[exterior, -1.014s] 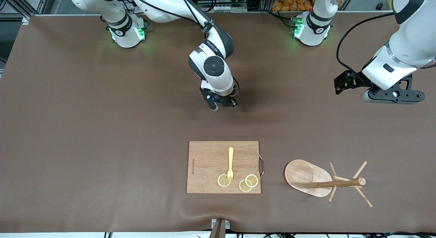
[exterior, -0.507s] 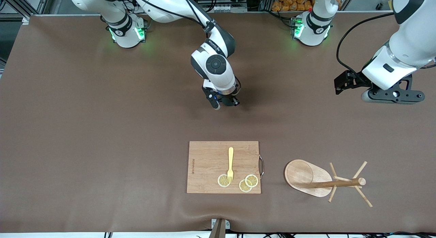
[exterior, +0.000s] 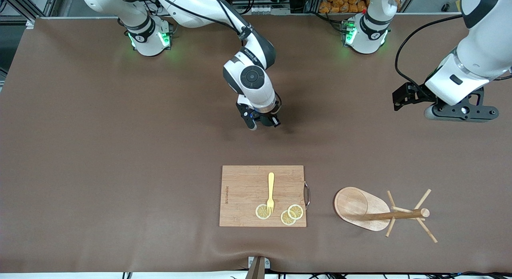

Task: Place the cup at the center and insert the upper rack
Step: 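Lower the mug onto the table and open the right gripper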

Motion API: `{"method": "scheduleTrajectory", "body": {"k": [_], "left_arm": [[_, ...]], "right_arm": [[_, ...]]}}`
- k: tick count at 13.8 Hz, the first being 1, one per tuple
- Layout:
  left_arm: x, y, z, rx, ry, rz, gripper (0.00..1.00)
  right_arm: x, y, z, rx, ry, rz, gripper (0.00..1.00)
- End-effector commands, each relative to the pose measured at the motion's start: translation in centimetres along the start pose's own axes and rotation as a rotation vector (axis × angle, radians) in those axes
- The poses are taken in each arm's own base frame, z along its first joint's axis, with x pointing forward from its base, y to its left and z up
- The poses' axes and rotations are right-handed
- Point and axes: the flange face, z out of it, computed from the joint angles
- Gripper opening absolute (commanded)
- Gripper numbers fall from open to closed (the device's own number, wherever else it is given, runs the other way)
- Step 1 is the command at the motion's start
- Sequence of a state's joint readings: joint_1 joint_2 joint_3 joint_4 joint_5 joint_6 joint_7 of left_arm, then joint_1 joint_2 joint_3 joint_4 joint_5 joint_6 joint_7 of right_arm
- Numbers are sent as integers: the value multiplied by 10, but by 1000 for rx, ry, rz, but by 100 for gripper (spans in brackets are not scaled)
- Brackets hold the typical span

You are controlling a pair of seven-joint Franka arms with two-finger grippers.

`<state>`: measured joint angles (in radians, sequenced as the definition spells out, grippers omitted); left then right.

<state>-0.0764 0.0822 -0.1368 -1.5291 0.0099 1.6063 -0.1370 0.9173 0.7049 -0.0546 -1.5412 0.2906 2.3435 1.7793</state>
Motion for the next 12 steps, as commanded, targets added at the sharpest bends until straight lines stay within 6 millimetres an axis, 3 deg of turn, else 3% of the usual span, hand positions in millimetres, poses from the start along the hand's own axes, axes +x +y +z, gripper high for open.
{"method": "scheduleTrajectory", "body": {"k": [1, 4, 6, 7, 12], "left_arm": [[-5, 2, -4, 5, 3, -7, 100], [-6, 7, -3, 4, -1, -7, 100], [-6, 11, -4, -4, 1, -9, 100], [-6, 11, -4, -4, 1, -10, 100], [-6, 12, -4, -4, 1, -10, 100]], "right_arm": [[4, -8, -11, -21, 9, 21, 61], [6, -10, -25, -72, 17, 23, 63], [17, -13, -32, -95, 17, 42, 81], [22, -16, -40, -105, 15, 51, 98], [65, -28, -103, -126, -2, 93, 100]]}}
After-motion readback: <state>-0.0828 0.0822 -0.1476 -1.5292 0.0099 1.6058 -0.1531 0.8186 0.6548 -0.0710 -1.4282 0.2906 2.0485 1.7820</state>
